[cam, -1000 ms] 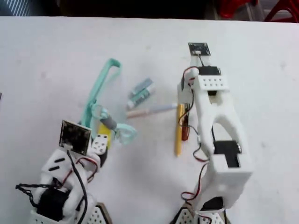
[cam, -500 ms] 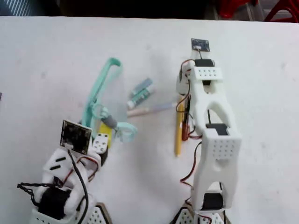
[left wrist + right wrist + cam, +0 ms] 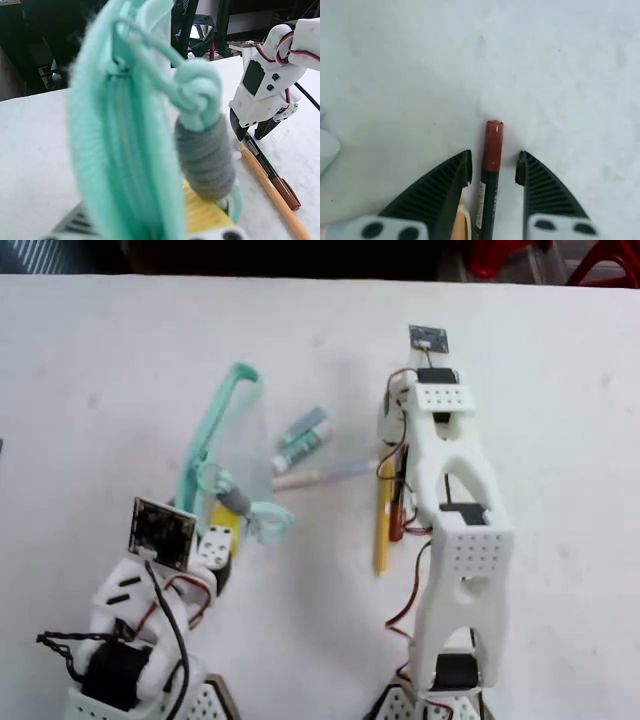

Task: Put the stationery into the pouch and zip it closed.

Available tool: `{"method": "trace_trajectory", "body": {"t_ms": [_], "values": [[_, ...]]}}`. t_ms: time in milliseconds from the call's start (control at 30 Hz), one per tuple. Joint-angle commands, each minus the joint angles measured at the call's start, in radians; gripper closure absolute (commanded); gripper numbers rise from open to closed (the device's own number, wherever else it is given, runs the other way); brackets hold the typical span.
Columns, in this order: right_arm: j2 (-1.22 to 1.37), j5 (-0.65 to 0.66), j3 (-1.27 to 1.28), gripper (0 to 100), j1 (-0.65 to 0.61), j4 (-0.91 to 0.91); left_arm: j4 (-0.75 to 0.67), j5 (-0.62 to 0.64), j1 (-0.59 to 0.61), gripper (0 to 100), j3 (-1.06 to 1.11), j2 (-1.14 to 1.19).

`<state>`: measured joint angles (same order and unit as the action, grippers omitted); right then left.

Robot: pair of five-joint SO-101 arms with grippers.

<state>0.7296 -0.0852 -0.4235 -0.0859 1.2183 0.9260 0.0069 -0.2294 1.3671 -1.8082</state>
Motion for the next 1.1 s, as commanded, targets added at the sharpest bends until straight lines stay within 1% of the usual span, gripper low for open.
{"method": "trace_trajectory", "body": {"t_ms": [0,100,233,333,433,1067], "values": [[0.022,-0.009,-0.037,85.1,0.024,0.001,-0.012,0.012,0.001,98,-0.008,-0.015],[0.041,-0.009,-0.064,86.0,0.027,0.007,-0.014,0.012,0.001,98,-0.008,-0.015],[0.044,-0.009,-0.069,98.4,0.030,0.007,-0.014,0.012,0.001,98,-0.008,-0.015],[0.044,-0.009,-0.069,96.4,0.030,0.007,-0.014,0.012,0.001,98,-0.008,-0.015],[0.044,-0.009,-0.068,98.4,0.030,0.007,-0.014,0.012,0.001,98,-0.008,-0.015],[0.039,-0.003,-0.068,98.1,0.031,0.044,-0.014,0.012,0.004,98,-0.008,-0.015]]}}
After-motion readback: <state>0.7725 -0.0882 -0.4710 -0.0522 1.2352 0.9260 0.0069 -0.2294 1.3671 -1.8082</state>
